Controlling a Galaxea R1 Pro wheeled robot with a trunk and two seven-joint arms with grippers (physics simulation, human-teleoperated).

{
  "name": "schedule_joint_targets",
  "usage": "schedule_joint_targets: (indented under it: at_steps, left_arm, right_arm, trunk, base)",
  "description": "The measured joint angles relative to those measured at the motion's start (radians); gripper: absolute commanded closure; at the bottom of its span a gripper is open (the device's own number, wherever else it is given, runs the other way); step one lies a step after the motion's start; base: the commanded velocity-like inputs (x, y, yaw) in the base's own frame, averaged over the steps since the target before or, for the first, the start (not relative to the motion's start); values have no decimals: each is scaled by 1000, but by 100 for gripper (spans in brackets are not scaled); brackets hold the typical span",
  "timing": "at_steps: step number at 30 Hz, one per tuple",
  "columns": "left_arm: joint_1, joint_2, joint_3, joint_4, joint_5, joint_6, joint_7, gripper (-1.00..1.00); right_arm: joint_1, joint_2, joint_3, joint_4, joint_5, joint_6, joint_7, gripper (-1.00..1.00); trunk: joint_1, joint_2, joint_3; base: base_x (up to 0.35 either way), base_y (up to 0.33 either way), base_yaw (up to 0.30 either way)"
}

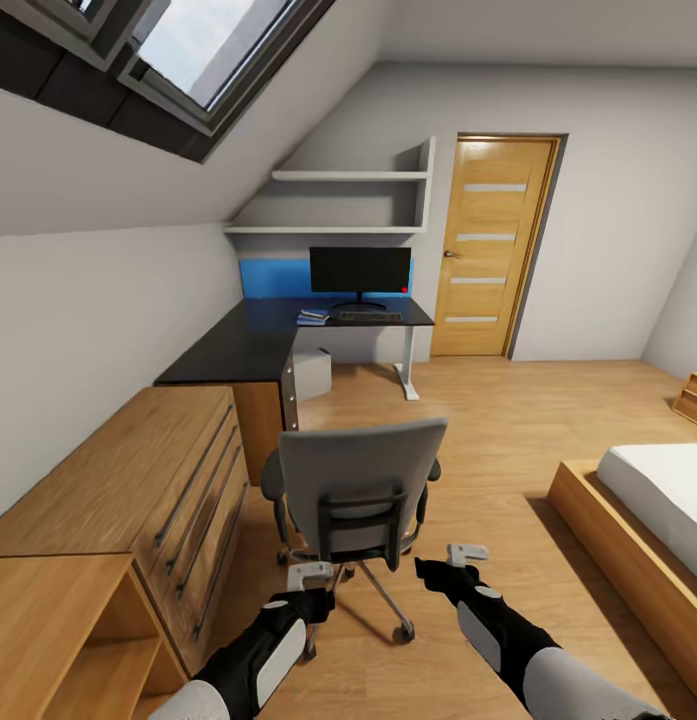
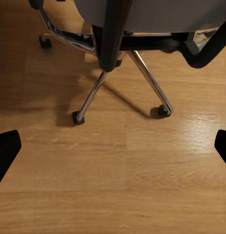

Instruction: In the bedroom, organize the workspace by keeping the computer under the desk, ensuring the monitor is on the desk, placing the keyboard on the desk next to the monitor, placing the mouse on the desk next to the keyboard, moving the folder from the swivel chair onto the desk next to the mouse, stacking the notebook on top of the folder with the pen on top of the notebook, and positioning the swivel chair next to the desk.

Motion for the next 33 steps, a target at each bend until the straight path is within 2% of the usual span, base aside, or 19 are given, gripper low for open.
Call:
schedule_joint_targets:
  at_steps: [3, 6, 7, 8, 12, 15, 17, 19, 20, 24, 33]
  left_arm:
    - [-2, 0, 0, 26, -1, -23, -3, -100]
    - [-3, 0, 0, 46, 1, -84, -4, -100]
    - [-3, 0, 0, 68, 4, -109, -4, -100]
    - [-3, 0, 0, 71, 4, -111, -4, -100]
    - [-3, 0, 0, 75, 2, -113, -4, -100]
    - [-3, 0, 0, 75, 2, -112, -4, -100]
    - [-4, 0, 0, 76, 2, -113, -4, -100]
    - [-4, 0, 0, 77, 3, -113, -4, -100]
    - [-4, 0, 0, 84, 4, -114, -4, -100]
    - [-4, 0, 0, 102, 5, -117, -4, -100]
    - [-4, 0, 0, 109, 6, -117, -4, -100]
  right_arm:
    - [-7, 4, 4, 23, -7, -2, 6, -100]
    - [-10, 8, 8, 50, -10, 0, 9, -100]
    - [-22, 47, 9, 58, -12, 112, 8, -100]
    - [-39, 57, 8, 58, -10, 153, 8, -100]
    - [-111, 86, 7, 68, -11, 225, 5, -100]
    - [-129, 96, 7, 74, -11, 232, 5, -100]
    - [-136, 103, 10, 89, -8, 220, 4, -100]
    - [-138, 115, 12, 123, -4, 172, 4, -100]
    - [-140, 129, 13, 166, -3, 95, 4, -100]
    - [-142, 153, 16, 219, 1, 8, 2, -100]
    - [-142, 158, 15, 241, 2, -23, 4, -100]
  trunk:
    - [12, -21, -9]
    - [23, -42, -19]
    - [27, -49, -22]
    - [31, -56, -25]
    - [46, -84, -38]
    - [58, -105, -47]
    - [65, -119, -53]
    - [73, -133, -60]
    - [77, -140, -63]
    - [92, -168, -75]
    - [127, -231, -104]
  base:
    - [0, 0, 0]
    - [0, 0, 0]
    - [0, 0, 0]
    - [0, 0, 0]
    - [0, 0, 0]
    - [0, 0, 0]
    - [0, 0, 0]
    - [0, 0, 0]
    - [0, 0, 0]
    - [0, 0, 0]
    - [0, 0, 0]
